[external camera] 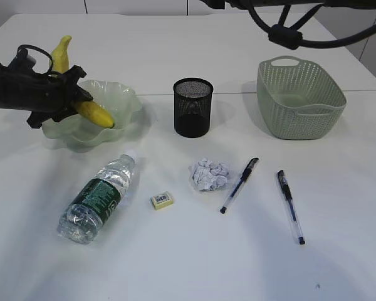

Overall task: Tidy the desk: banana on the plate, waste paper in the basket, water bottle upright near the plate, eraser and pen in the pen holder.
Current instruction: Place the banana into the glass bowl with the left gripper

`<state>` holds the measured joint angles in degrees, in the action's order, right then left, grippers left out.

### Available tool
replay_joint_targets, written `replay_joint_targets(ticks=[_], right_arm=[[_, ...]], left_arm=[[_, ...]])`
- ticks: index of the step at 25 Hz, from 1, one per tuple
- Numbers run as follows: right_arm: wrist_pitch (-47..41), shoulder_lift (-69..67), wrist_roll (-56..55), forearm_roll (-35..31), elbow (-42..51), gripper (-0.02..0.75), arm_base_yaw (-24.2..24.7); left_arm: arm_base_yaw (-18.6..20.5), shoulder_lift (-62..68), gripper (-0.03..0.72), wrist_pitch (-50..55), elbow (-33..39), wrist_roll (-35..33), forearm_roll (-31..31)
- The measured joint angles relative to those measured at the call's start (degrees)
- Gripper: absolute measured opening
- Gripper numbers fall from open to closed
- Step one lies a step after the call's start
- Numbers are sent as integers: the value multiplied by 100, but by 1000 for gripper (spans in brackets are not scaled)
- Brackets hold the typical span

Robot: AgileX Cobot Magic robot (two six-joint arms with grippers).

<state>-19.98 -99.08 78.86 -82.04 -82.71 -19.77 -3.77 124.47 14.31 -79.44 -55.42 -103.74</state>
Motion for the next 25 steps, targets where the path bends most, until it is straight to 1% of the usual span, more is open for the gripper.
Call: replay_joint_targets(ticks=[3,13,20,25], right_arm=[[0,0,0,0,0,252,0],[-11,0,0,0,0,252,0],[-22,0,0,0,0,251,0],[-22,0,0,0,0,251,0]], left_arm=[[0,0,295,49,0,0,39],[0,0,298,172,-2,0,445],[0,0,338,217,-2,0,610],[0,0,343,294,-283,0,927]])
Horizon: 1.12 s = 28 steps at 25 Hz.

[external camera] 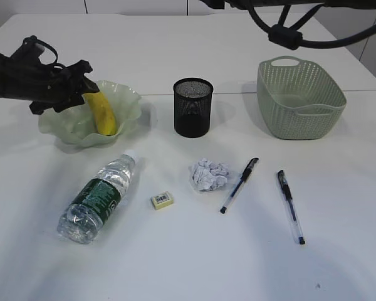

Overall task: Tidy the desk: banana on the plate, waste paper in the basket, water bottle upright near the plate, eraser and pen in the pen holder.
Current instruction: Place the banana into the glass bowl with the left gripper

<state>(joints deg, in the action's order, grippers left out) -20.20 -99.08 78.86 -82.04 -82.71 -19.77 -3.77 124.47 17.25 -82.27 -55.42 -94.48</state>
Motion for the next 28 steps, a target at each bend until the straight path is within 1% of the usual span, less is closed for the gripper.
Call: replay_joint_targets(ticks=[5,8,14,20,28], right_arm=[[0,0,0,0,0,252,0],[0,0,0,0,0,251,0],[0,0,0,0,0,251,0],[0,0,0,0,0,251,0],[-23,0,0,0,0,251,0]], left_arm=[[-11,0,344,45,-311,0,198],[-11,0,344,113,-394,0,497],[-11,0,344,190,-406,0,1367],[-11,-14,344,215,-406,0,1913],[-11,-325,344,-31,-406,0,3067]])
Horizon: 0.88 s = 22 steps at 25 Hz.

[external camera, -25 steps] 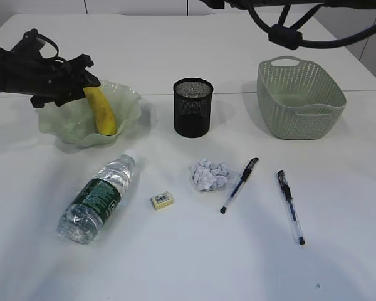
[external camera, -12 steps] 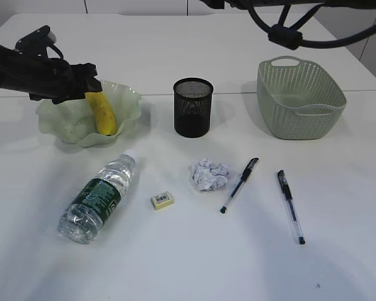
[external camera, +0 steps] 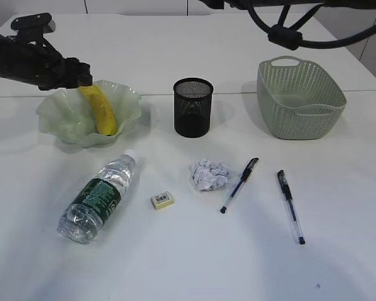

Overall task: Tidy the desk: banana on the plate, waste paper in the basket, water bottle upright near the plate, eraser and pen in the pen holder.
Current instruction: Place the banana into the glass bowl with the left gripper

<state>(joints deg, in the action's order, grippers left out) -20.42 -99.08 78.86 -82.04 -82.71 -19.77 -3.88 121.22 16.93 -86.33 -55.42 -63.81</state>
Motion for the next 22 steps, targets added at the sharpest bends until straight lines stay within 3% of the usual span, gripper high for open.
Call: replay_joint_targets(ticks=[14,22], right_arm=[[2,0,0,-42,0,251,0],[-12,0,0,-42,0,251,0]], left_arm=[[-504,-328,344,-209,0,0,2313],[-531,-340,344,-430,0,274,2438]])
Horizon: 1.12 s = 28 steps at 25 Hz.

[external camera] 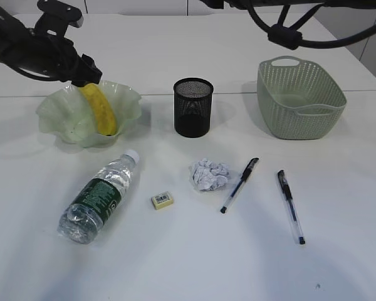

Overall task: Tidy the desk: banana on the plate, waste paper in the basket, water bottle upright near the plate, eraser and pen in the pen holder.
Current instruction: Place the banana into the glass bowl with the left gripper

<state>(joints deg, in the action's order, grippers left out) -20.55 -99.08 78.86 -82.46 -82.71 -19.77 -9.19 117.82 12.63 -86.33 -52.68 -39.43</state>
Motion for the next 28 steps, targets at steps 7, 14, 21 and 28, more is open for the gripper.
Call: replay_joint_targets(ticks=[7,14,21,28], right_arm=[[-12,0,0,0,0,251,0],[-12,0,0,-17,0,251,0],[-114,0,0,-26,0,251,0],[-152,0,0,-26,0,251,0]], left_arm=[[0,0,340,0,0,18,-13],[0,0,332,0,0,18,-273],[0,0,331,-92,0,27,-1181],[-4,0,331,-125,0,27,-1322]])
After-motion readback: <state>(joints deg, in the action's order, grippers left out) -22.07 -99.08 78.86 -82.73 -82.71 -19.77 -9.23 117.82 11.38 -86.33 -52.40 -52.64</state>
